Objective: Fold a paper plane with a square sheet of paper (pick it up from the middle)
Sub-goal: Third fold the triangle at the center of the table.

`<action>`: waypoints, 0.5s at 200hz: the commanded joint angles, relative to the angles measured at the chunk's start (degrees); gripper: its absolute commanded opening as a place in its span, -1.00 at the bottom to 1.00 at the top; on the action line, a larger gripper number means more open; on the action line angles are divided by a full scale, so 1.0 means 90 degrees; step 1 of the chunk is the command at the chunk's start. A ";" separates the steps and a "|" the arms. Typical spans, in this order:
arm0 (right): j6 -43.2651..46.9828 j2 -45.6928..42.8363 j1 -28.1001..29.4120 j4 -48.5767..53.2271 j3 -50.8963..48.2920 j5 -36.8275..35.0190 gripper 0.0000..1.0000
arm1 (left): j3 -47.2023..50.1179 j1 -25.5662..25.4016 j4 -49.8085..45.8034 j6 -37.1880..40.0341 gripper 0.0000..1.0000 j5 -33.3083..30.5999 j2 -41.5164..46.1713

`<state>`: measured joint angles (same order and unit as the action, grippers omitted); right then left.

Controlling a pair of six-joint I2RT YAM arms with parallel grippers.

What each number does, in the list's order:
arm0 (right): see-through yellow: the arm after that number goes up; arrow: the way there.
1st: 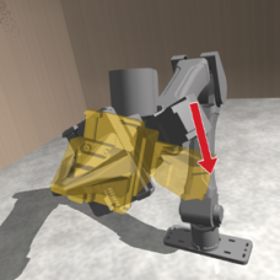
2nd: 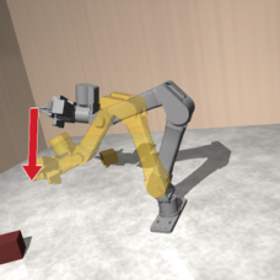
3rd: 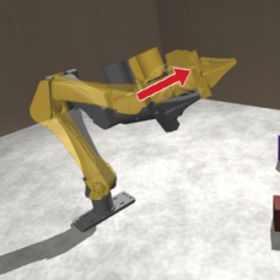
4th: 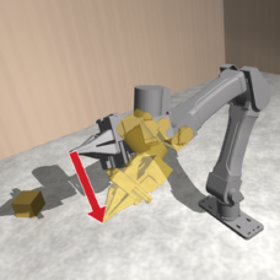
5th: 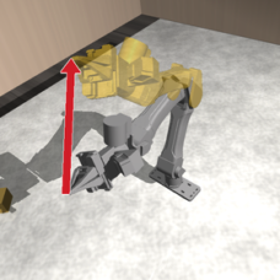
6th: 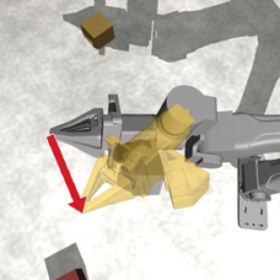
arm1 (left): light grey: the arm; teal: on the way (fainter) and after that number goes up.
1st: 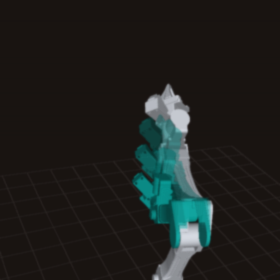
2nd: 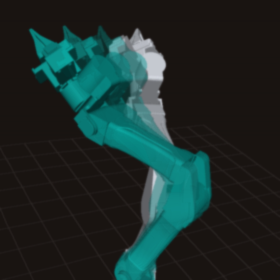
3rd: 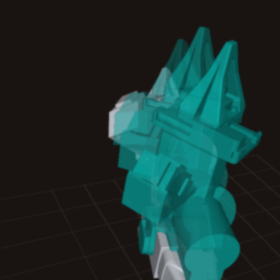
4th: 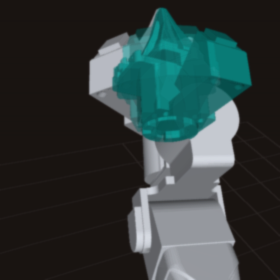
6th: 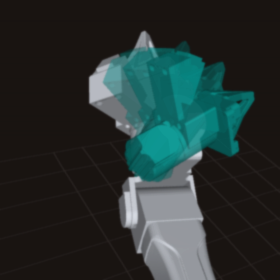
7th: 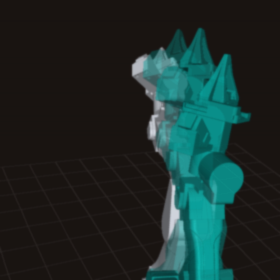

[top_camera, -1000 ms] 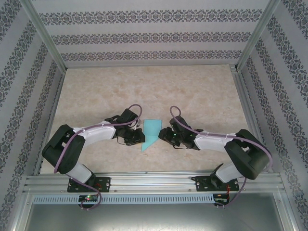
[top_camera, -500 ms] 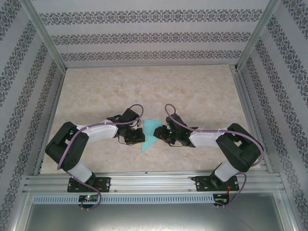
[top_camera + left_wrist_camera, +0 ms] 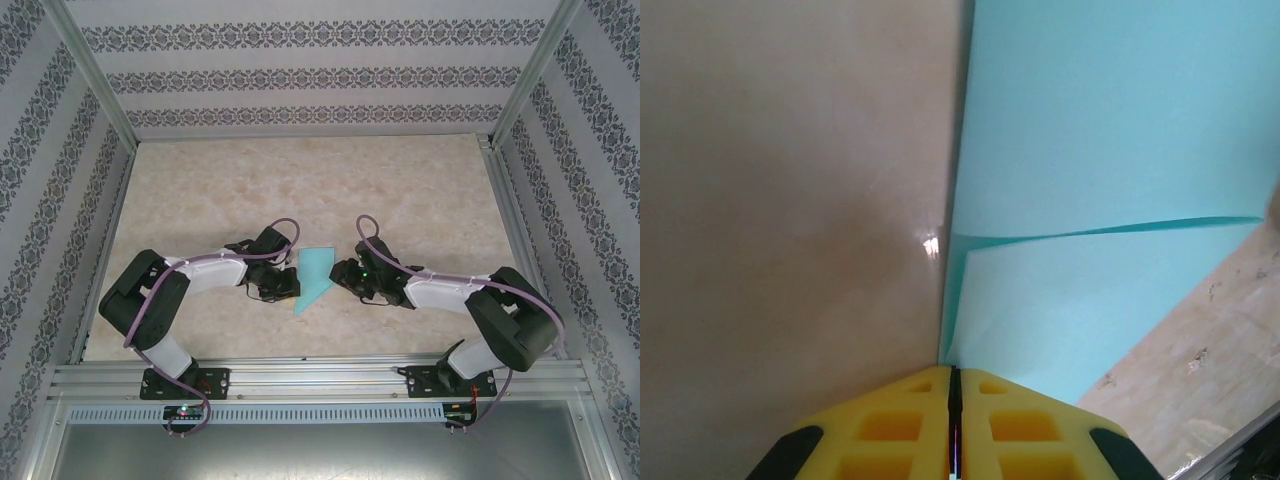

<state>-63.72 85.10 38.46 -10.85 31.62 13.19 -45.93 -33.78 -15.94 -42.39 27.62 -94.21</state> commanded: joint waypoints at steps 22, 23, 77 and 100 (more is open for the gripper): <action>-0.0198 0.0458 0.0026 -0.0733 0.0099 0.0527 -0.23 | 0.0006 -0.0056 -0.0014 0.0124 -0.77 -0.0156 -0.0098; -0.0201 0.0467 0.0025 -0.0745 0.0100 0.0527 -0.23 | 0.0006 -0.0051 -0.0015 0.0122 -0.77 -0.0162 -0.0098; -0.0450 0.0524 0.0053 -0.0668 0.0061 0.0221 -0.21 | 0.0044 -0.0055 -0.0090 0.0160 -0.78 -0.0227 0.0064; -0.0464 0.0601 0.0081 -0.0661 0.0100 0.0293 -0.21 | 0.0085 -0.0055 0.0012 0.0126 -0.77 -0.0241 0.0220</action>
<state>-66.74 89.91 38.50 -16.14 31.90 16.32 -45.89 -33.78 -15.88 -42.33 27.33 -94.13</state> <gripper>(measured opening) 0.394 0.112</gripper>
